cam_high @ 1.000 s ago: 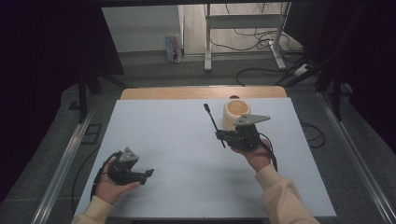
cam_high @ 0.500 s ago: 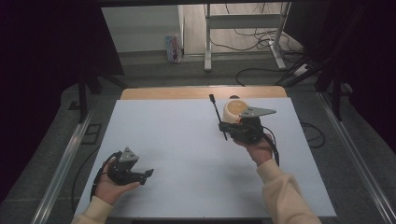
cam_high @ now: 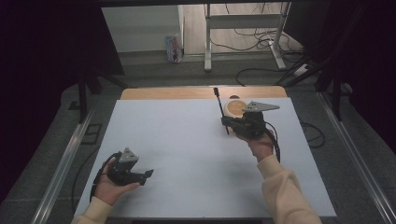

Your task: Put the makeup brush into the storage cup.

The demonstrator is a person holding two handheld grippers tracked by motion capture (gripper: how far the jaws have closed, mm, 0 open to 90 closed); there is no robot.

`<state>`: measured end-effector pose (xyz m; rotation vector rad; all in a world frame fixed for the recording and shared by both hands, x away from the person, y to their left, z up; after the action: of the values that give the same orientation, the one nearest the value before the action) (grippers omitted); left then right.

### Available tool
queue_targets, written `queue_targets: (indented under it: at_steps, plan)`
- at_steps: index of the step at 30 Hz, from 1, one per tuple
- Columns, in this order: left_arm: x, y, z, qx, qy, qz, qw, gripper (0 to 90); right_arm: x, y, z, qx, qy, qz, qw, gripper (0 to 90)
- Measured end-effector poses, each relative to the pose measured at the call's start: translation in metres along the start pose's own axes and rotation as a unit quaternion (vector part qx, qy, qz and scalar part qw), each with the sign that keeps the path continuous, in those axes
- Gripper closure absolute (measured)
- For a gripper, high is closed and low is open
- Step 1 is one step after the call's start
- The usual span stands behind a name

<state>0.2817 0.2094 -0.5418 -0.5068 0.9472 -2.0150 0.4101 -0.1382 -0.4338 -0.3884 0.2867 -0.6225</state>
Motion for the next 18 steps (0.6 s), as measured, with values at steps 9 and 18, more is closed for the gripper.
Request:
queue_targets:
  at_steps: [9, 18]
  plan:
    - [0.000, -0.001, 0.000, 0.002, 0.001, -0.001, 1.0000, 22.5, 0.008, 0.001, 0.004, 0.013, 0.012, -0.005, 0.9998, 85.8]
    - [0.001, -0.001, 0.000, 0.003, 0.003, -0.001, 1.0000, 22.5, 0.014, -0.002, 0.009, 0.025, 0.019, -0.013, 0.9994, 85.8]
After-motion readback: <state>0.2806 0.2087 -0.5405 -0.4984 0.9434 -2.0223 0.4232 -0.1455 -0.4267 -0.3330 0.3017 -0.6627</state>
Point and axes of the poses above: each handheld gripper's, and its own axes: y roughly forward along the jaws, z roughly out of its top, x roughly to its right, the point moved 5 cm from there along y, roughly forward along the jaws, and after that the axes turned 1 degree about z, right-handed, at the moved point
